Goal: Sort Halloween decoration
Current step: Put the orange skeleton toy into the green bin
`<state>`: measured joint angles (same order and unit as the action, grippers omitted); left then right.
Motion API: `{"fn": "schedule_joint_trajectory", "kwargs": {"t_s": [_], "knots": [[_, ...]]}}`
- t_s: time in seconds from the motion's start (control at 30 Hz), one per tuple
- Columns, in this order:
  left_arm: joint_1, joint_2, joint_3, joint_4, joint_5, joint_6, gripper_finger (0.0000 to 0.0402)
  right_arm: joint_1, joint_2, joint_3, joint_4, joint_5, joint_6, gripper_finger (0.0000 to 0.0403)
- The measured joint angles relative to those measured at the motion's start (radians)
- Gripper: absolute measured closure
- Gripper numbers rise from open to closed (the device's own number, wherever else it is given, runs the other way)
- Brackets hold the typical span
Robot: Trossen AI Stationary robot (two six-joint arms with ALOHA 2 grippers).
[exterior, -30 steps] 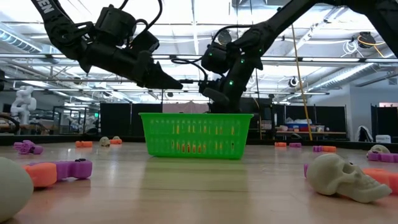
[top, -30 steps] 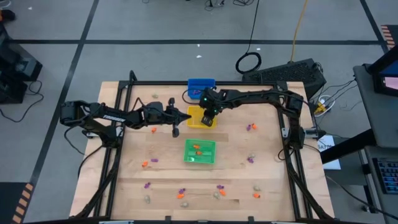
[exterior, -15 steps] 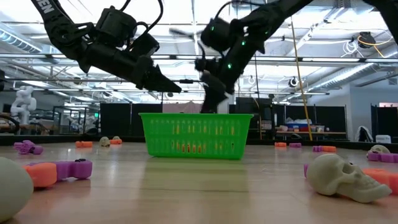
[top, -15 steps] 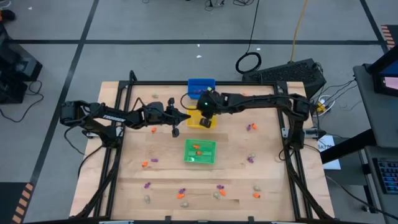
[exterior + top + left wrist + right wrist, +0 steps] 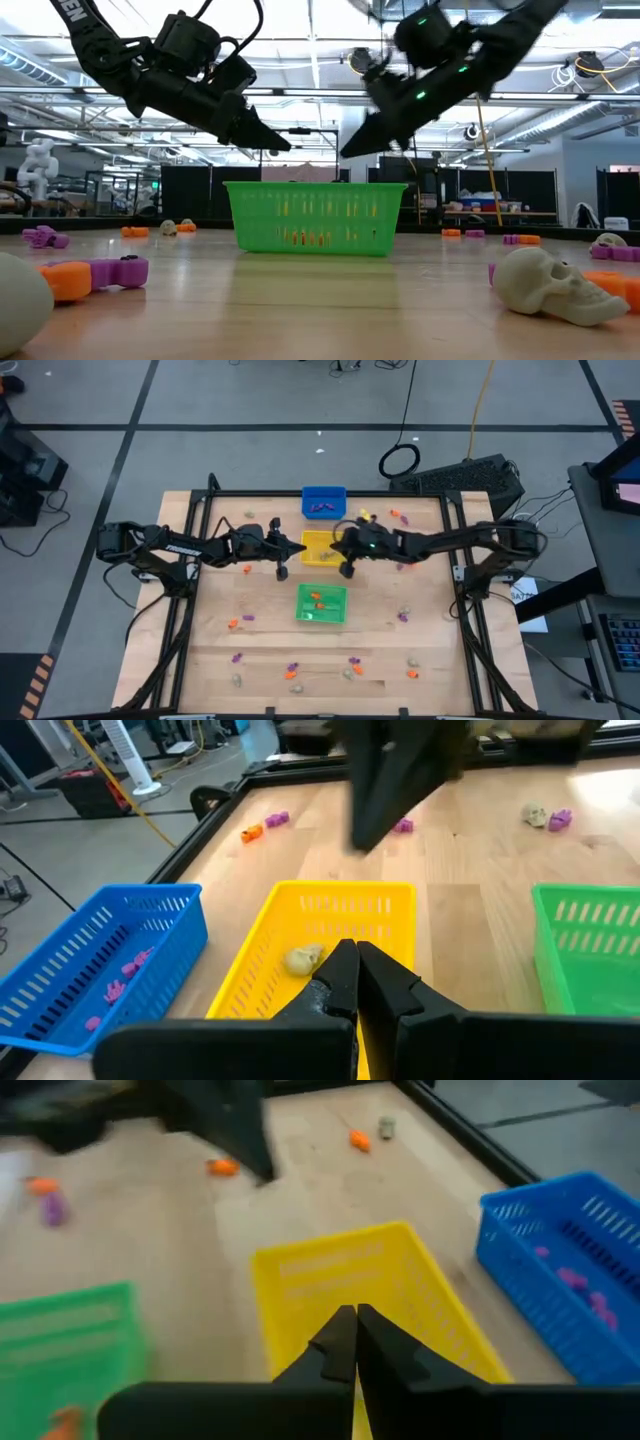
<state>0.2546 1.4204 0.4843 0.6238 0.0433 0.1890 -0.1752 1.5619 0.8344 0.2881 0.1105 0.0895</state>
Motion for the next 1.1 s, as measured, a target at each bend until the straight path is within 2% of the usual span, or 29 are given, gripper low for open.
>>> {"fn": "schedule_joint_trajectory", "kwargs": {"t_s": [0.1,0.23,0.3,0.53,0.73,0.9,1.1], "knots": [[0.0,0.0,0.0,0.002,0.0,0.0,0.04,0.035,-0.109,-0.037,-0.11,0.004,0.032,0.0402],[0.0,0.0,0.0,0.0,0.0,0.0,0.04,0.104,-0.229,-0.037,-0.416,0.121,0.089,0.0402],[0.0,0.0,0.0,-0.003,0.0,-0.001,0.04,0.141,-0.277,-0.037,-0.55,0.146,0.151,0.0402],[0.0,0.0,0.0,-0.004,0.0,-0.002,0.04,0.278,-0.371,-0.038,-0.903,0.141,0.403,0.0403],[0.0,0.0,0.0,-0.017,0.0,-0.026,0.04,0.387,-0.325,-0.038,-0.913,0.07,0.496,0.0403],[0.0,0.0,0.0,-0.022,0.0,-0.026,0.04,0.474,-0.25,-0.023,-0.866,0.068,0.507,0.0403],[0.0,0.0,0.0,-0.022,0.0,-0.026,0.04,0.574,-0.141,0.064,-0.821,0.071,0.489,0.0395]]}}
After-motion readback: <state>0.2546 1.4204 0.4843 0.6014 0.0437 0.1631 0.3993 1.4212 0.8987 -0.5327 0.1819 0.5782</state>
